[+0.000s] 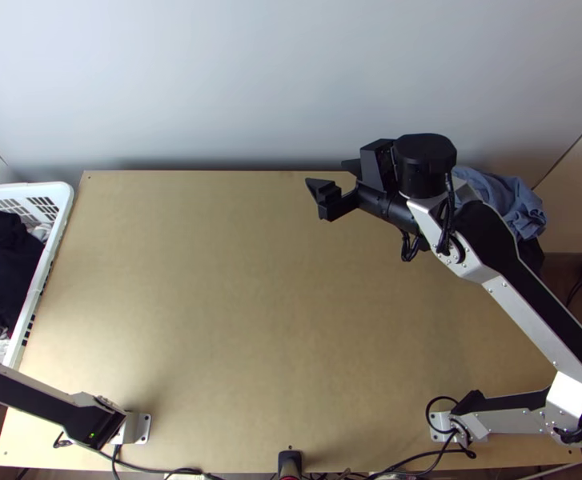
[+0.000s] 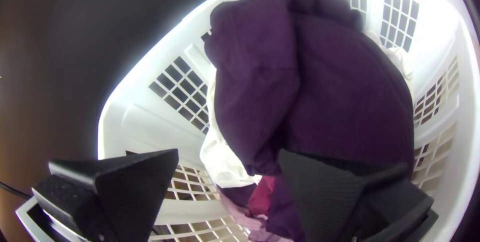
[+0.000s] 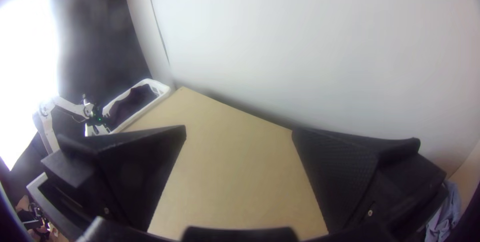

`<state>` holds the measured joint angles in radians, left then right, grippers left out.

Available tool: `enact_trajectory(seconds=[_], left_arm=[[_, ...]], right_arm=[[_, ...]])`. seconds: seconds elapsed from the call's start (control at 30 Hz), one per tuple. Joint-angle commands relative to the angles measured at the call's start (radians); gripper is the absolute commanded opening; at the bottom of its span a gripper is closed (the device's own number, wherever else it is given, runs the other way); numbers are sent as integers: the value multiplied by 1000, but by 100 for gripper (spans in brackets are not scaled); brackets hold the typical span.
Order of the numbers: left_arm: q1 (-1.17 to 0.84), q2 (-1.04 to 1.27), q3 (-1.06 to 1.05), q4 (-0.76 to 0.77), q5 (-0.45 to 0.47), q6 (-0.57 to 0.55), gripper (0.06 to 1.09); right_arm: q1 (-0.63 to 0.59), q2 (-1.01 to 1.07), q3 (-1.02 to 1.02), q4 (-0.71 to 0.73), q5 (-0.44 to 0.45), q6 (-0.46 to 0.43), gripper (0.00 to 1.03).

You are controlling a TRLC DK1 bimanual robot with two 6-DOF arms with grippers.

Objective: Fold the t-shirt

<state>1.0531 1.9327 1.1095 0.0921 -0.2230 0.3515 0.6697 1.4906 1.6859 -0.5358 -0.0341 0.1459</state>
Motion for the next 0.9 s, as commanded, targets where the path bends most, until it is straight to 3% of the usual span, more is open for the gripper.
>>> enact_trajectory(seconds=[0.0,0.3,0.43,0.5,0.53,0.57,0.87], left_arm=[[-18,75,27,18,-6,-26,104],[-48,152,69,116,10,-101,104],[-33,207,139,83,10,-114,101],[-27,221,148,87,10,-103,78],[-24,221,151,104,8,-105,56],[-18,195,174,66,10,-108,9],[-15,-26,122,-55,31,-101,10]], right_arm=[[5,2,8,0,11,1,99],[5,13,28,-20,30,1,99],[-1,10,23,-30,36,1,99],[-5,7,23,-35,42,1,99],[-9,7,23,-39,42,1,99],[-21,3,9,-41,43,1,99],[-27,-3,-31,-39,45,1,99]])
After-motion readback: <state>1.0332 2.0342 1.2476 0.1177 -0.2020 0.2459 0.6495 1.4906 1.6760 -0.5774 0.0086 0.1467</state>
